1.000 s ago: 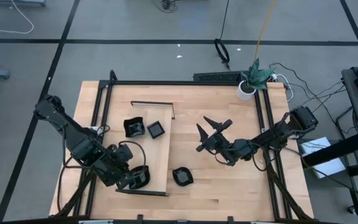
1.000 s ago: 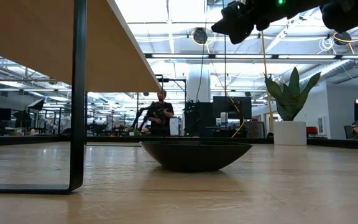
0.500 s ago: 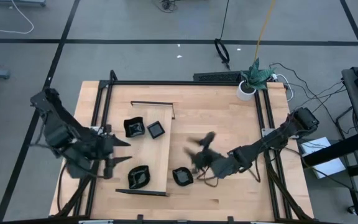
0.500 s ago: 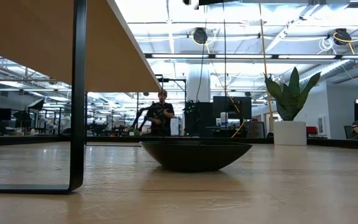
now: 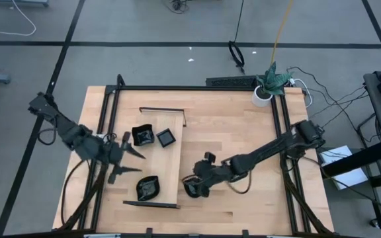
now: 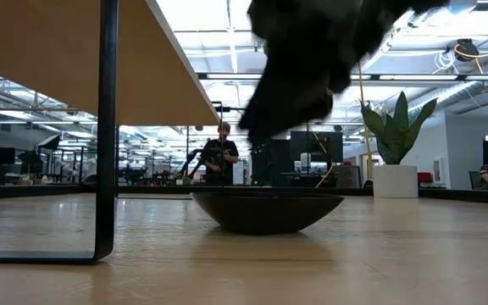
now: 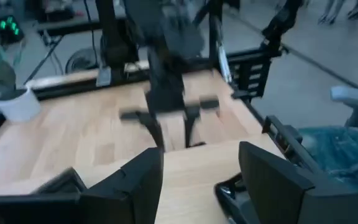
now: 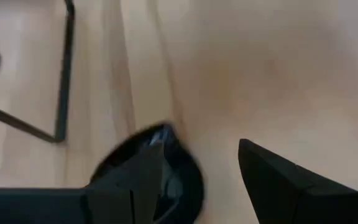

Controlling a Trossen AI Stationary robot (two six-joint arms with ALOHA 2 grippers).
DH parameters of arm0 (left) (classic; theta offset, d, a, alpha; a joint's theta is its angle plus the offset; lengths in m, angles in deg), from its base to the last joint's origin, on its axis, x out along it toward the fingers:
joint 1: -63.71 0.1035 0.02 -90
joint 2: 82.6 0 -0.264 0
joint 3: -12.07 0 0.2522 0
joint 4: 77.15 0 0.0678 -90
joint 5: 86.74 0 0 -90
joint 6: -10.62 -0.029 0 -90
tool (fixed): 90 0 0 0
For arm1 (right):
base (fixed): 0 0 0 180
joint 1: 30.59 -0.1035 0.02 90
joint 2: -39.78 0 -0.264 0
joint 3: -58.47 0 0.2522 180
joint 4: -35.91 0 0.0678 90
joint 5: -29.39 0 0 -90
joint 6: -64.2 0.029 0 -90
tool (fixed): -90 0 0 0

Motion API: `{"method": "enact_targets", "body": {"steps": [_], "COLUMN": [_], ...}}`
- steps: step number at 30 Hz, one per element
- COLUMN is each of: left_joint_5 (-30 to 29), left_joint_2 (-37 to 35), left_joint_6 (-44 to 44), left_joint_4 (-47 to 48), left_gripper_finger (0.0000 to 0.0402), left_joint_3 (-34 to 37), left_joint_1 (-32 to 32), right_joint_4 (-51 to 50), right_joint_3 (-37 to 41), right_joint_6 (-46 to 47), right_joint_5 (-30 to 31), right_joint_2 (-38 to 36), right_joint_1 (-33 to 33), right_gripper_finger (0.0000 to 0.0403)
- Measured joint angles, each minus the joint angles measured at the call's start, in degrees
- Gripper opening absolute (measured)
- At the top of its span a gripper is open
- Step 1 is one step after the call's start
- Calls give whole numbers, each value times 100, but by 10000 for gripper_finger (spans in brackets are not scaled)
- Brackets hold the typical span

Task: Pick & Place Mini shaped plates
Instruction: Stack the leaf shaped plate on top of the leaf shaped plate on the shelf

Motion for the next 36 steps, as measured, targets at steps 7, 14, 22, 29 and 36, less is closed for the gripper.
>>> {"method": "enact_targets", "body": {"steps": [7, 14, 22, 29, 36], "left_joint_5": [1282, 1322, 1319, 1249, 867], "left_joint_2": [-1038, -1276, -1217, -1219, -1196], "left_joint_6": [-625, -335, -121, -88, -2], "left_joint_4": [-905, -914, -903, -951, -951], "left_gripper_finger": [214, 214, 214, 214, 214], "left_joint_3": [767, 1037, 1135, 1135, 1135], "left_joint_1": [766, 1174, 1304, 1310, 1310], "right_joint_4": [-23, -573, -1639, -2158, -2175], "right_joint_3": [-213, -213, -213, -213, -213], "right_joint_6": [230, 347, 719, 769, 832], "right_joint_5": [-18, 11, 653, 1025, 378], "right_joint_2": [648, 766, 712, 672, 583], "right_joint_1": [-82, -81, -83, 20, 79], "right_gripper_finger": [196, 196, 196, 196, 186]}}
